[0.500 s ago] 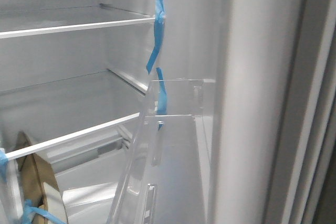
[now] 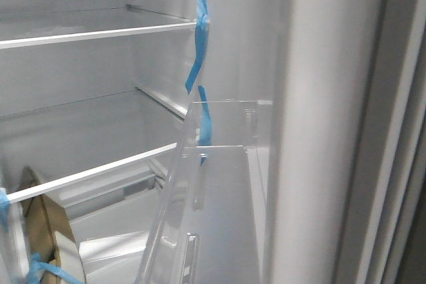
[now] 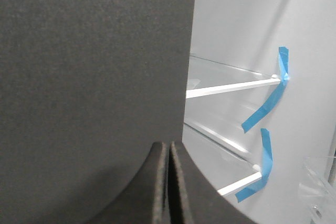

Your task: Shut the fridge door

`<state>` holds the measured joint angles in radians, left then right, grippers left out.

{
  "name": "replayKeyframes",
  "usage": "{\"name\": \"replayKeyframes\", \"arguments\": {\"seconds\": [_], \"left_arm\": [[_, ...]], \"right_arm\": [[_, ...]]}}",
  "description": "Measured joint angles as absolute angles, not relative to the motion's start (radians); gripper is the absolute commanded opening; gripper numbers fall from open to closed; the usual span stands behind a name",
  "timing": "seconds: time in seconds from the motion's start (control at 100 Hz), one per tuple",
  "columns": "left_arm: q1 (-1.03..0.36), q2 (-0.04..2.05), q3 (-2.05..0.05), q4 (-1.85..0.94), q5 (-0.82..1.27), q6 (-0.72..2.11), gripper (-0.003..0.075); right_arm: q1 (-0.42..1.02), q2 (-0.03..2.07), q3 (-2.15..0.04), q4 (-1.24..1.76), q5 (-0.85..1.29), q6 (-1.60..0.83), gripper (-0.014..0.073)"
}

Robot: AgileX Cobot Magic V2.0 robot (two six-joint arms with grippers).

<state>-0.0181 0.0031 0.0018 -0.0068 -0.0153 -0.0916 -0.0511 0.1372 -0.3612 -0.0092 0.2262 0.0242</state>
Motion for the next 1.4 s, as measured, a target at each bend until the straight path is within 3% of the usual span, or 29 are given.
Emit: {"name": "replayKeyframes", "arguments": {"seconds": [0.36, 0.55, 1.03, 1.4], "left_arm": [[-0.018, 0.003, 0.002, -0.007, -0.015, -0.092, -0.0021], [-0.018, 0.003, 0.002, -0.007, -0.015, -0.092, -0.0021], [-0.018, 0.003, 0.002, -0.007, -0.015, -0.092, -0.0021], [-0.018, 0.003, 0.002, -0.007, -0.015, -0.092, -0.0021]], "right_arm": [[-0.021, 0.337, -0.822, 0.051, 0.426, 0.024, -0.0076], [0.037, 0.406, -0.963, 0.116, 0.54, 0.024, -0.0076], [0.415, 0.427, -1.041, 0.174, 0.561, 0.026, -0.0076], [0.557, 0.534, -1.047, 0.193, 0.507, 0.026, -0.0076]]}}
